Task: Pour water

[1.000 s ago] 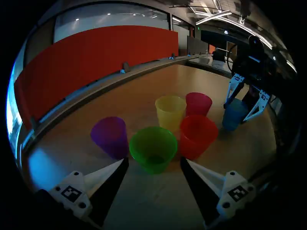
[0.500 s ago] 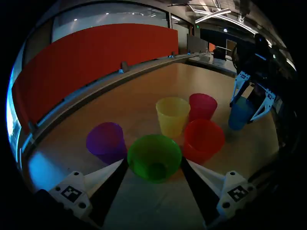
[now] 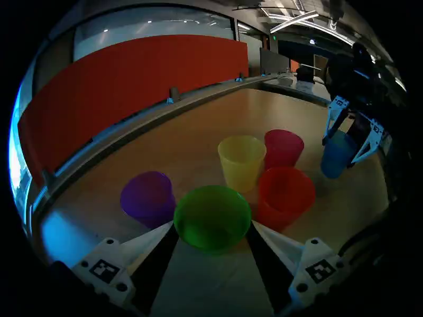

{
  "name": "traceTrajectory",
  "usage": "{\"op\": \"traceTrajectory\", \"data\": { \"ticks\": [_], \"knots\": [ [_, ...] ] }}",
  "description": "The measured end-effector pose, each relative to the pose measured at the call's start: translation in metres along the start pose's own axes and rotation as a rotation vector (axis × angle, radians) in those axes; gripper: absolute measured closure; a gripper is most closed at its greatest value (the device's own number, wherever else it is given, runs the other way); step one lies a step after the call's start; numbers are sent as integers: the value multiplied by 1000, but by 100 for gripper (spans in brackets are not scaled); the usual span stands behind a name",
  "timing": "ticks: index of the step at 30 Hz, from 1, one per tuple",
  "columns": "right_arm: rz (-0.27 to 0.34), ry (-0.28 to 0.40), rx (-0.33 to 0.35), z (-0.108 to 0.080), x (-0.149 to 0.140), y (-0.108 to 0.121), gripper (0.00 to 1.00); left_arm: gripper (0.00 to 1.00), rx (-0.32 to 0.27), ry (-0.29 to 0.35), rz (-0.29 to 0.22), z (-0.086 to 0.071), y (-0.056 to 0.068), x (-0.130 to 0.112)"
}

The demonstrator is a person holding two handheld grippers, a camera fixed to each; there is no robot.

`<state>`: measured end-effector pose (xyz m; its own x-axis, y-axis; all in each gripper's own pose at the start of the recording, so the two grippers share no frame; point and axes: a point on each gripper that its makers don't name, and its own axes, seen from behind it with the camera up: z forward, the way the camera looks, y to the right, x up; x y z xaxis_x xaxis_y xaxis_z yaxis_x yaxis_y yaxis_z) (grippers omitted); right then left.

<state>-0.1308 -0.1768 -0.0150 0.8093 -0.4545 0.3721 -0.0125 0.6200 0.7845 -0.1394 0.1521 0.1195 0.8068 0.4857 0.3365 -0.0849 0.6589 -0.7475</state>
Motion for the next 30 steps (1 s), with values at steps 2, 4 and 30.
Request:
{"op": "traceTrajectory", "data": {
  "ticks": [2, 4, 30],
  "knots": [
    [3, 6, -3, -1, 2, 1, 9, 14, 2, 21, -11, -4, 0, 7],
    [5, 12, -6, -2, 5, 1, 9, 14, 4, 41, -28, -9, -1, 14],
    [30, 137, -52, -36, 78, -6, 10, 14, 95, 295, -90, -112, -14, 110]
  ]
}}
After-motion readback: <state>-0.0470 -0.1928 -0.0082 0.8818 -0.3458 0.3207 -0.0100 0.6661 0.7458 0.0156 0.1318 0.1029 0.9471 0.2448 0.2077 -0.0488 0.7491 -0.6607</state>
